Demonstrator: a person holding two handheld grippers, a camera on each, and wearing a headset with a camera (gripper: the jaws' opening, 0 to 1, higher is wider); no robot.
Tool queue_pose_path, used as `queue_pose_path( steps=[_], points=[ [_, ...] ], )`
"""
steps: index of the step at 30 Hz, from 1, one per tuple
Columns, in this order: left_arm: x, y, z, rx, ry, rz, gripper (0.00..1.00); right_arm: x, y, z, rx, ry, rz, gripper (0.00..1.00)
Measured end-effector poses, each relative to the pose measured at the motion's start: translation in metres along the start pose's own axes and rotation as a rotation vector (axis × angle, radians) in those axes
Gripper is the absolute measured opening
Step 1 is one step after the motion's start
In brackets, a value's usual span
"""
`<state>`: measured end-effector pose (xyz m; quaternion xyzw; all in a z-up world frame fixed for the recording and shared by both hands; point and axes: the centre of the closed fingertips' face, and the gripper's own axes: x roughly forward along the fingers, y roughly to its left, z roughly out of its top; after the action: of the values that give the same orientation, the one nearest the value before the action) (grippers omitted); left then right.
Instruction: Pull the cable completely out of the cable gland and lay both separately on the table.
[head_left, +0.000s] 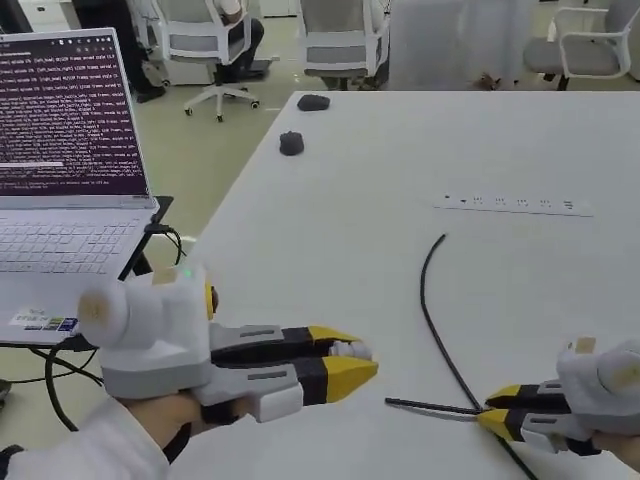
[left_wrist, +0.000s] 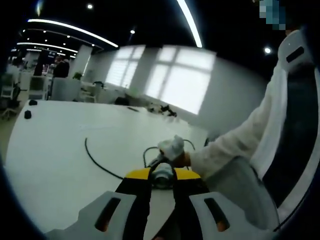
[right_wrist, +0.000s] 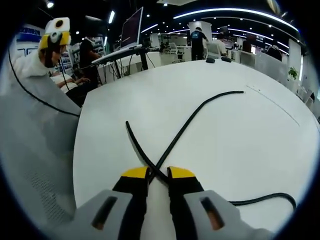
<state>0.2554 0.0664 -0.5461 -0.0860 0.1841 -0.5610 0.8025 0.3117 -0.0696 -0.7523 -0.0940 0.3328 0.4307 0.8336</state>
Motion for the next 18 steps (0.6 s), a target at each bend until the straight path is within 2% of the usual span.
queue_pose_path(
  steps=[5, 8, 11, 14, 18],
  points=[
    [0.011, 0.007, -0.004, 0.026, 0.037, -0.013, 0.17, -0.017, -0.002, 0.017, -0.007, -0.06, -0.017, 0.16],
    [0.023, 0.015, -0.005, 0.048, 0.045, -0.015, 0.17, -0.032, 0.003, 0.03, 0.008, -0.117, 0.001, 0.2],
    [0.035, 0.022, -0.008, 0.072, 0.061, -0.015, 0.17, -0.046, 0.003, 0.033, -0.019, -0.122, -0.017, 0.23],
    [0.047, 0.031, -0.012, 0.088, 0.068, -0.019, 0.17, -0.06, 0.005, 0.039, -0.014, -0.151, -0.03, 0.25],
    [0.064, 0.046, -0.024, 0.092, 0.107, -0.009, 0.17, -0.083, 0.012, 0.043, -0.01, -0.195, -0.056, 0.25]
  ],
)
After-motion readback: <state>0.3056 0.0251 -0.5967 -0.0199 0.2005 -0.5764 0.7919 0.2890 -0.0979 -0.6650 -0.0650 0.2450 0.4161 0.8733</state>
